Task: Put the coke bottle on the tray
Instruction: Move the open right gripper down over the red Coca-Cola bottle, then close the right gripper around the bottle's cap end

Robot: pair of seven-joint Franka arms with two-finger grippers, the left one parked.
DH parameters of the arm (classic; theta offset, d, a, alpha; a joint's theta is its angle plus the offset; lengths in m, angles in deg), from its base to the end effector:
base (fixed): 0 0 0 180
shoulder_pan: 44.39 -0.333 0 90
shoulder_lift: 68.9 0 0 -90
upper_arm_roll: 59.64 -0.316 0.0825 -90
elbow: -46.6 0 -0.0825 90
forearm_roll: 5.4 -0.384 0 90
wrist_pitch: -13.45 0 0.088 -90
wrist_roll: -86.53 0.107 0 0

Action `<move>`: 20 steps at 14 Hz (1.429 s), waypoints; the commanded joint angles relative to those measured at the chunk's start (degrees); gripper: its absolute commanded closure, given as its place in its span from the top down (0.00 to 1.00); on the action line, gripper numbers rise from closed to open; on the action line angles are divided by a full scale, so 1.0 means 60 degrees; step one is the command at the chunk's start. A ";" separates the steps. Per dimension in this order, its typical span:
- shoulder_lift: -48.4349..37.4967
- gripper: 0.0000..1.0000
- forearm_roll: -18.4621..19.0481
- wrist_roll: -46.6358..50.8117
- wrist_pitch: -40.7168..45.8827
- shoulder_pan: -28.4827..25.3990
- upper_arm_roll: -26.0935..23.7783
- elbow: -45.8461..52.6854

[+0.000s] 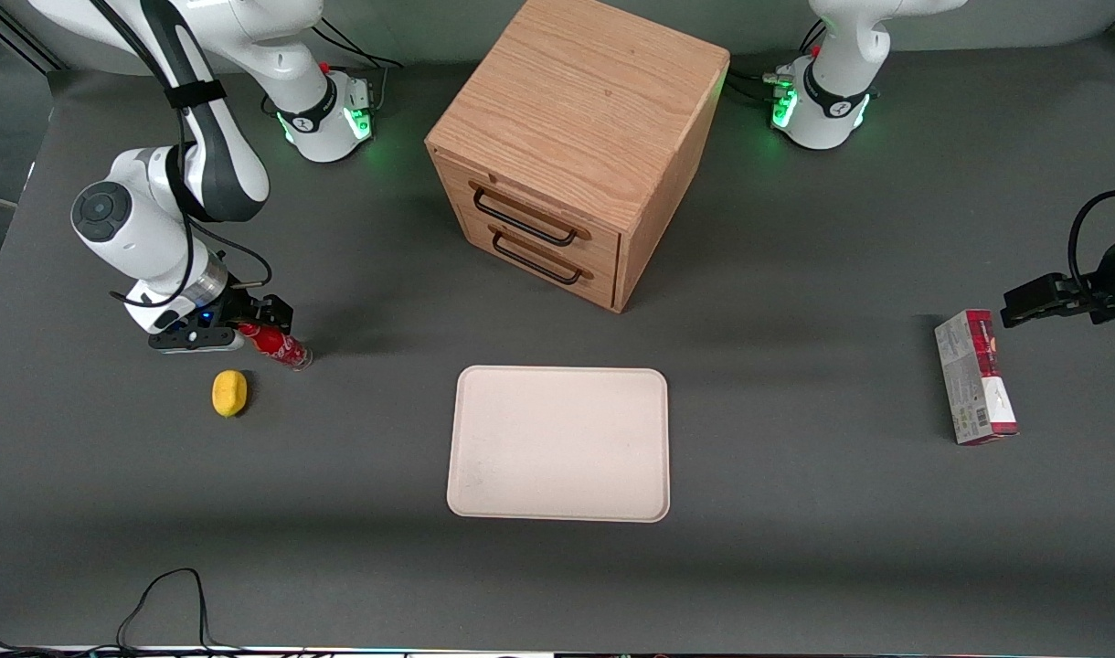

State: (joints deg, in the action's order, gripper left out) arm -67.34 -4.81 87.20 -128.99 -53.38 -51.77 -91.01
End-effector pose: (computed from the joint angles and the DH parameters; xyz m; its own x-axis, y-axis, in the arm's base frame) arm 0.4984 0.0097 0.3083 0.9982 0.0162 0.0574 0.0157 -0.9998 0.0098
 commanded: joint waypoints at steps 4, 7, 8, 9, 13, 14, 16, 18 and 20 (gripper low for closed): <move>-0.0186 0.00 -0.0288 -0.0303 0.0067 0.0121 0.0094 0.0213; -0.0171 0.00 -0.0303 -0.0244 0.2065 0.0136 0.0021 0.1848; -0.0157 0.00 -0.0390 -0.0172 0.2959 0.0136 -0.0008 0.2653; -0.0070 0.00 -0.0449 0.0003 0.3925 0.0136 -0.0009 0.3546; 0.0938 0.00 -0.0654 0.1318 0.7356 0.0136 -0.0518 0.8040; 0.1319 0.00 -0.0640 0.1845 0.7914 0.0136 -0.0797 0.9081; 0.2241 0.00 -0.0523 0.2842 0.8984 0.0034 -0.1441 1.0900; 0.3353 0.00 -0.0115 0.3983 0.9237 -0.0287 -0.2362 1.2337; 0.4656 0.00 0.0763 0.5069 0.9223 -0.0625 -0.3300 1.3641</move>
State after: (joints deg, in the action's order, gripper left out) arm -50.61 -4.63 111.25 -76.51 -55.19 -67.20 -22.70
